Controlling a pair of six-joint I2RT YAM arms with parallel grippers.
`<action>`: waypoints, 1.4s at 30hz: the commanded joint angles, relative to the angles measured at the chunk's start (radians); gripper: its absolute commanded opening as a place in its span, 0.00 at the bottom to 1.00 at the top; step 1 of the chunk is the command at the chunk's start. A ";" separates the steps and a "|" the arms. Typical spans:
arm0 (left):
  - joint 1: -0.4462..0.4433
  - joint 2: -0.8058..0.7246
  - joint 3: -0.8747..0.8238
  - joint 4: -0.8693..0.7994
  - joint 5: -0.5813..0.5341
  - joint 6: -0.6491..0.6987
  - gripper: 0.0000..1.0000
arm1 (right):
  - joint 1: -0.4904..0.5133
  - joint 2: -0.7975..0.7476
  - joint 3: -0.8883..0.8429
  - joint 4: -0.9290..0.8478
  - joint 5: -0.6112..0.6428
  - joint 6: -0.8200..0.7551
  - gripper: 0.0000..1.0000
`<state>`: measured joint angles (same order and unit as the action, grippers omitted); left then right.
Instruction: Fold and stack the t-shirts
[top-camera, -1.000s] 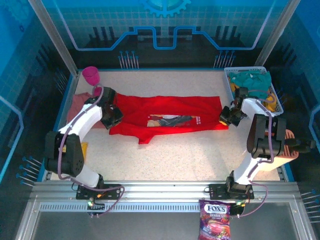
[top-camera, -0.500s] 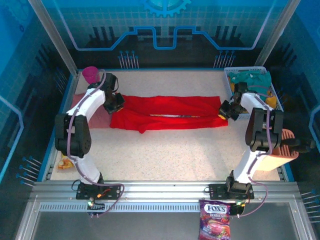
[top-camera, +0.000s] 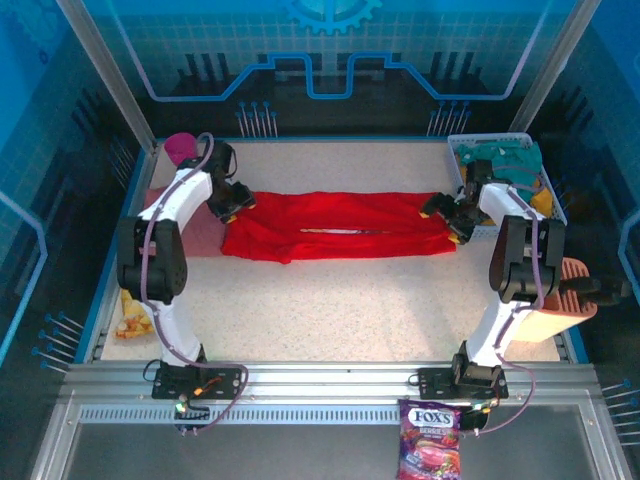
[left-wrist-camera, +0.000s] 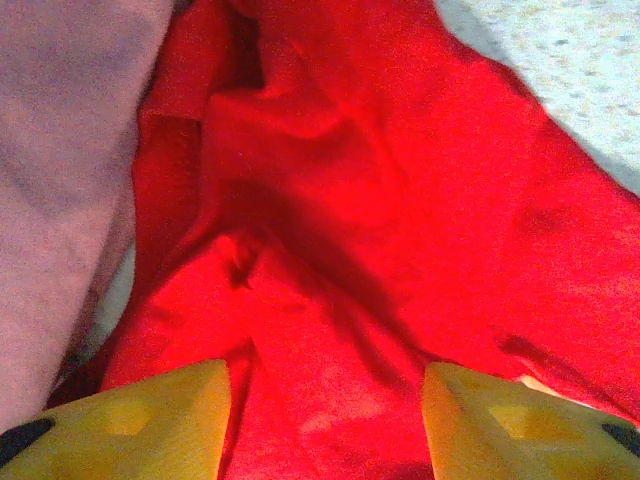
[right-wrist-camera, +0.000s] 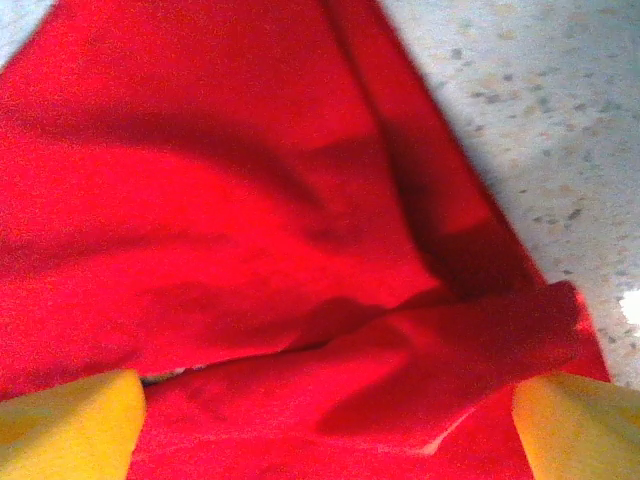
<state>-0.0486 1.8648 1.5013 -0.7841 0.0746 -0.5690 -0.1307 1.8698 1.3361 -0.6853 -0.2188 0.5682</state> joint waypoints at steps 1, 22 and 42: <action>-0.051 -0.147 -0.088 -0.027 0.062 0.003 0.54 | 0.032 -0.095 -0.024 -0.004 0.000 -0.056 1.00; -0.434 -0.221 -0.464 0.292 -0.280 -0.166 0.52 | 0.071 -0.300 -0.261 0.004 -0.088 -0.078 1.00; -0.434 0.002 0.040 -0.047 -0.410 0.098 0.00 | 0.059 -0.266 -0.232 -0.016 -0.099 -0.101 1.00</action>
<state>-0.4797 1.8118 1.4593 -0.7006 -0.2985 -0.5930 -0.0723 1.5951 1.0809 -0.6800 -0.2966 0.4881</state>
